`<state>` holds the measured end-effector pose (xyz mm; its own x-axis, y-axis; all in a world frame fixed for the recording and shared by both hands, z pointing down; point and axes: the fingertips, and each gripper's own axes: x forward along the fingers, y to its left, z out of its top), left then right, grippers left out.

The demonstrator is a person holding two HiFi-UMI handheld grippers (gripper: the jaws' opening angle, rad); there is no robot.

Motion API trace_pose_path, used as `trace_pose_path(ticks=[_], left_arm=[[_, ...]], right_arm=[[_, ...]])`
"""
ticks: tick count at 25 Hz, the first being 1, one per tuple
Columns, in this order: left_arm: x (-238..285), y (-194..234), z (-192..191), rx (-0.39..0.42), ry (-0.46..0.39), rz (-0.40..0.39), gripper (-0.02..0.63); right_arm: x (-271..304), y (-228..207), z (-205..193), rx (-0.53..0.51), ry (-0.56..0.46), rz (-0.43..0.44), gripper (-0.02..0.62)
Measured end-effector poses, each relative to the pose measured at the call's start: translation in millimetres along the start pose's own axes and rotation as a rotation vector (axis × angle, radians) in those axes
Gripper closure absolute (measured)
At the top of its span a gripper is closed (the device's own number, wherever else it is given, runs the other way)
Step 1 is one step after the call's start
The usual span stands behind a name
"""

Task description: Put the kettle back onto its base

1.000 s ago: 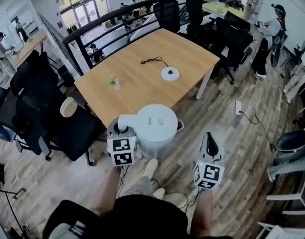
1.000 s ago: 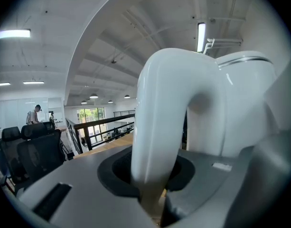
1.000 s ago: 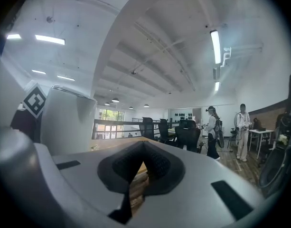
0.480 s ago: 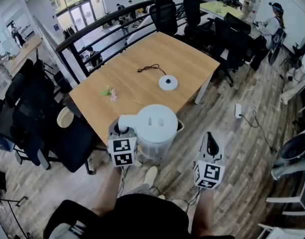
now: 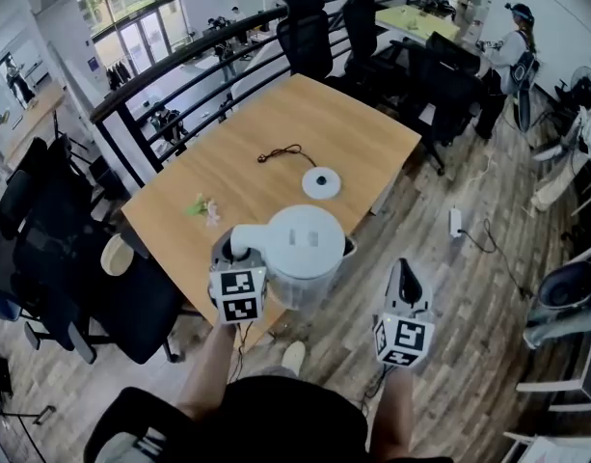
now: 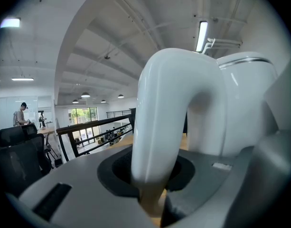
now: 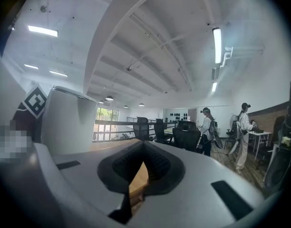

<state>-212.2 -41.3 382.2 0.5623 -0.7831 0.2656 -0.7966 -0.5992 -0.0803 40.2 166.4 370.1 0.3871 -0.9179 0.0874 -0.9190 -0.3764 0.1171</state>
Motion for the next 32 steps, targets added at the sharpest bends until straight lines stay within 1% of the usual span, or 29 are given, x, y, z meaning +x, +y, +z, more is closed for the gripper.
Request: trace_pose_path(ticks=[8, 13, 16, 25, 32], left_arm=[[51, 19, 10, -0.001, -0.013, -0.025, 0.532], [71, 23, 11, -0.008, -0.007, -0.029, 0.531], [82, 24, 11, -0.013, -0.003, -0.023, 0.531], [120, 18, 15, -0.022, 0.01, 0.035, 0.529], [161, 3, 21, -0.044, 0.028, 0.113, 0.529]], right_arm=[[40, 7, 1, -0.004, 0.011, -0.039, 0.597], [60, 8, 3, -0.004, 0.0, -0.038, 0.597], [72, 7, -1, -0.006, 0.019, -0.031, 0.597], [126, -19, -6, 0.002, 0.006, 0.011, 0.597], [196, -48, -10, 0.006, 0.011, 0.105, 0.597]])
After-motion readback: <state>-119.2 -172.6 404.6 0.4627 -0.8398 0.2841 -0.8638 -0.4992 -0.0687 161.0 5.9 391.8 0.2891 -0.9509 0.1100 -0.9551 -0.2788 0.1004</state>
